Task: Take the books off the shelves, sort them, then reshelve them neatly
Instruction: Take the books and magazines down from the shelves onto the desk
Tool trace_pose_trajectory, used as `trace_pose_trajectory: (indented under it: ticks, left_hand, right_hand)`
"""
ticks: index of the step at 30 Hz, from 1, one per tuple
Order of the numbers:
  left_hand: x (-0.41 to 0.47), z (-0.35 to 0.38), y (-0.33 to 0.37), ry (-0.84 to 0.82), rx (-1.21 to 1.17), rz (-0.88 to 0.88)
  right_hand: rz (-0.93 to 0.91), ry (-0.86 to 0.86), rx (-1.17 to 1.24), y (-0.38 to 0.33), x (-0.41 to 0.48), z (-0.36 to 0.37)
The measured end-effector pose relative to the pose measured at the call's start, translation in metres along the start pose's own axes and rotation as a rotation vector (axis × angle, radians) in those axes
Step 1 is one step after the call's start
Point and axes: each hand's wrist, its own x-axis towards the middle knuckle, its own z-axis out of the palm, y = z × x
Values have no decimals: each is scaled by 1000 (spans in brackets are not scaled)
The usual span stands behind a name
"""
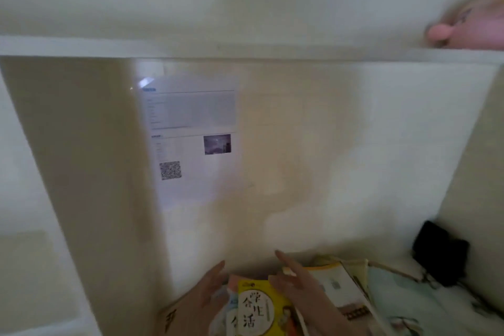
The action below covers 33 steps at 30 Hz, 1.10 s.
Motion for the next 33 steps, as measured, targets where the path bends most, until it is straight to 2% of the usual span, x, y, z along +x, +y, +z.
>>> trace_pose_trajectory:
  ticks: [1, 6, 12, 17, 20, 23, 25, 27, 29, 33]
  left_hand:
    - [5, 6, 15, -62, 4, 24]
    - [29, 47, 69, -95, 47, 220]
    - [34, 96, 133, -169, 37, 399]
    - [19, 152, 220, -287, 23, 587]
    - [17, 198, 289, -369, 33, 752]
    - [30, 248, 360, -377, 38, 876]
    - [45, 278, 401, -371, 25, 921]
    - [62, 305, 434, -348, 11, 914]
    - [76, 329, 457, -348, -31, 834]
    - [97, 362, 479, -356, -130, 678]
  right_hand:
    - [-13, 21, 1, -8, -5, -11]
    - [-105, 96, 86, -38, -31, -61]
    - [-213, 245, 32, -70, -63, -112]
    - [-330, 371, -22, -125, -110, -179]
    - [-520, 600, -132, -169, -130, -239]
    - [-630, 882, -228, -212, -140, -310]
    - [-688, 1062, -359, -235, -142, -358]
    - [-727, 1169, -520, -256, -139, -399]
    - [-675, 1168, -572, -276, -127, -432]
    - [-573, 939, -598, -301, -88, -469]
